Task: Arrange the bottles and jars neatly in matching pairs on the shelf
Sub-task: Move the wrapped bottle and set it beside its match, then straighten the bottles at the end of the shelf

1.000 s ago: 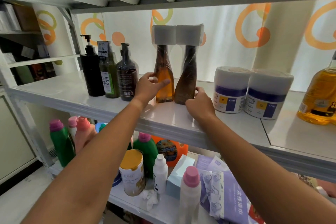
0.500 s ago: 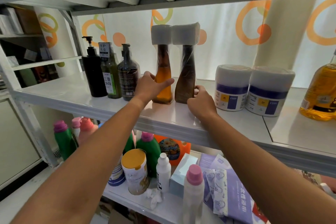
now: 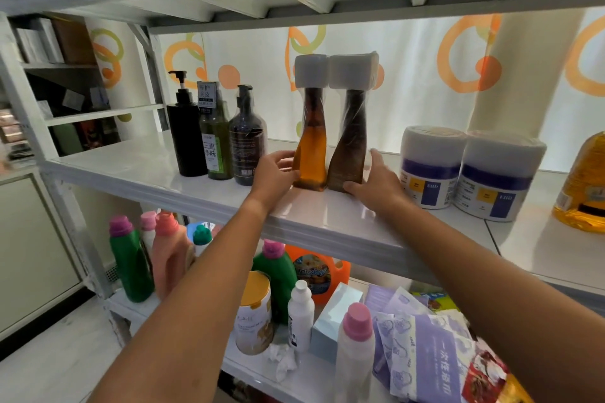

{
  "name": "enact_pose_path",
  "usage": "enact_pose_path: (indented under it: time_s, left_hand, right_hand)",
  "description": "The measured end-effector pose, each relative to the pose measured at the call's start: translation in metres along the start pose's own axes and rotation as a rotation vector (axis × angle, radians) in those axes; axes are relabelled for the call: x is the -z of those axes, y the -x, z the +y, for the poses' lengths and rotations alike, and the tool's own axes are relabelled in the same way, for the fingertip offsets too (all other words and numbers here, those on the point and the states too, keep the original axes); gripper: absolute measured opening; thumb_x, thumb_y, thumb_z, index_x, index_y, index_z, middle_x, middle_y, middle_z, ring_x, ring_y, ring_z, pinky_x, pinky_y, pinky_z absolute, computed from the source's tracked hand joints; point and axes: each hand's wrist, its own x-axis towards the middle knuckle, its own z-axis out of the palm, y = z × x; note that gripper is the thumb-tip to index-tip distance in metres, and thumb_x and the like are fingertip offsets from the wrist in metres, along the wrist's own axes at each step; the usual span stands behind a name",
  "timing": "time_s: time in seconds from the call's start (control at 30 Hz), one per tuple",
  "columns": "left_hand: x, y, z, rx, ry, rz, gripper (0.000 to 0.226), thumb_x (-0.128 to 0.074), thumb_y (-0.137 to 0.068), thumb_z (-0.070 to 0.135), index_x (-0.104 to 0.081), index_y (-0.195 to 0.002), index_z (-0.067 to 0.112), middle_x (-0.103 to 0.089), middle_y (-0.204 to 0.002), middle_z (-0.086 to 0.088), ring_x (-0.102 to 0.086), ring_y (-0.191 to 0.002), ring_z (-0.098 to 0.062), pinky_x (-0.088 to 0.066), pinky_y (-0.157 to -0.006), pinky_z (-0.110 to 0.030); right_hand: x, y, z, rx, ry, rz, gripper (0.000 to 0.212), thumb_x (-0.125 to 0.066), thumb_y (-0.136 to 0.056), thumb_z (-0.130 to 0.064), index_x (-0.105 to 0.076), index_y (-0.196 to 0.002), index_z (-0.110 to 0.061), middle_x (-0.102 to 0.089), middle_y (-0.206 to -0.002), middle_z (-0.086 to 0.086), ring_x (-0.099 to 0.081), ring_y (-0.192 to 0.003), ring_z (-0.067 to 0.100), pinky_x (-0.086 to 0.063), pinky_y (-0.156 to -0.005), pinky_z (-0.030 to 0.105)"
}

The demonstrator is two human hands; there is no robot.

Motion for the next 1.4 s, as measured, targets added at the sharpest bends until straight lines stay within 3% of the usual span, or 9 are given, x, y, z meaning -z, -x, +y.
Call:
enact_pose_path:
  time_s: [0.13,0.27,0.43,0.6,0.73,0.87,1.07,1.23,1.4]
  left_hand:
    - [-0.002,-0.01,-0.003,0.032,-0.046,-0.083,0.066,-0.067,-0.086,0.003,-0.041,-0.145,0.019,-0.047,-0.145,-0.009,-0.043,-0.133,-0.026,-0.044,-0.101,-0.037]
    - [-0.003,-0.021,0.003,0.112,-0.108,-0.311,0.096,-0.064,-0.078,0.001,-0.015,-0.153,0.032,-0.032,-0.153,-0.004,-0.038,-0.135,-0.03,-0.043,-0.105,-0.043]
    - [-0.005,-0.034,0.002,0.172,-0.05,-0.32,0.108,-0.079,-0.066,0.013,-0.016,-0.152,0.033,-0.035,-0.15,-0.002,-0.041,-0.133,-0.029,-0.04,-0.108,-0.046]
    - [-0.013,-0.027,-0.011,0.012,-0.195,-0.088,0.109,-0.089,-0.051,0.05,-0.033,-0.141,0.023,-0.045,-0.137,-0.003,-0.047,-0.124,-0.025,-0.047,-0.101,-0.043]
    - [-0.011,-0.025,-0.005,0.044,0.055,-0.047,0.079,-0.075,-0.081,0.033,-0.033,-0.146,0.017,-0.049,-0.134,-0.006,-0.046,-0.123,-0.022,-0.043,-0.092,-0.031]
    - [-0.009,-0.018,-0.003,0.004,0.025,-0.007,0.075,-0.076,-0.079,0.04,-0.039,-0.139,0.015,-0.055,-0.125,-0.004,-0.053,-0.111,-0.018,-0.048,-0.082,-0.023]
    - [-0.012,-0.017,-0.001,-0.011,0.036,0.011,0.067,-0.067,-0.082,0.052,-0.042,-0.132,0.015,-0.055,-0.126,-0.005,-0.055,-0.115,-0.023,-0.051,-0.091,-0.031]
    - [-0.009,-0.02,-0.001,0.061,0.137,-0.122,0.084,-0.068,-0.076,0.057,-0.035,-0.145,0.022,-0.051,-0.141,-0.008,-0.051,-0.126,-0.028,-0.044,-0.105,-0.046]
    - [-0.01,-0.016,0.001,0.018,0.085,-0.081,0.074,-0.067,-0.085,0.046,-0.032,-0.145,0.022,-0.048,-0.143,-0.012,-0.05,-0.127,-0.028,-0.045,-0.104,-0.044]
  right_hand:
    - [-0.002,-0.001,0.005,0.04,-0.06,-0.006,0.079,-0.067,-0.088,-0.026,-0.017,-0.15,-0.024,-0.049,-0.144,0.006,-0.056,-0.122,0.028,-0.048,-0.095,0.039]
    - [-0.003,-0.003,0.008,0.035,-0.054,0.01,0.077,-0.066,-0.089,-0.025,-0.019,-0.15,-0.026,-0.05,-0.143,0.005,-0.056,-0.122,0.028,-0.049,-0.094,0.04]
    - [-0.008,-0.007,0.01,0.024,-0.023,0.018,0.081,-0.067,-0.087,-0.027,-0.015,-0.149,-0.028,-0.049,-0.142,0.008,-0.056,-0.12,0.031,-0.051,-0.095,0.042]
    - [-0.01,-0.008,0.011,0.019,-0.033,0.095,0.084,-0.072,-0.079,-0.034,-0.017,-0.143,-0.031,-0.05,-0.134,0.011,-0.054,-0.119,0.032,-0.051,-0.094,0.048]
    - [-0.013,-0.009,0.012,0.032,0.003,0.112,0.082,-0.071,-0.08,-0.036,-0.02,-0.143,-0.027,-0.051,-0.132,0.01,-0.054,-0.118,0.031,-0.051,-0.094,0.048]
    - [-0.013,-0.012,0.014,0.036,0.038,0.119,0.082,-0.068,-0.085,-0.03,-0.014,-0.147,-0.027,-0.055,-0.128,0.01,-0.057,-0.114,0.031,-0.053,-0.091,0.047]
    - [-0.012,-0.01,0.015,0.04,0.046,0.117,0.08,-0.064,-0.088,-0.025,-0.011,-0.147,-0.027,-0.058,-0.121,0.011,-0.059,-0.109,0.03,-0.054,-0.09,0.046]
    - [-0.012,-0.011,0.016,0.049,0.058,0.118,0.079,-0.064,-0.087,-0.026,-0.013,-0.148,-0.025,-0.057,-0.121,0.012,-0.057,-0.109,0.031,-0.053,-0.091,0.045]
    - [-0.012,-0.009,0.015,0.052,0.054,0.136,0.08,-0.067,-0.086,-0.026,-0.014,-0.146,-0.027,-0.056,-0.12,0.012,-0.058,-0.108,0.03,-0.055,-0.087,0.042]
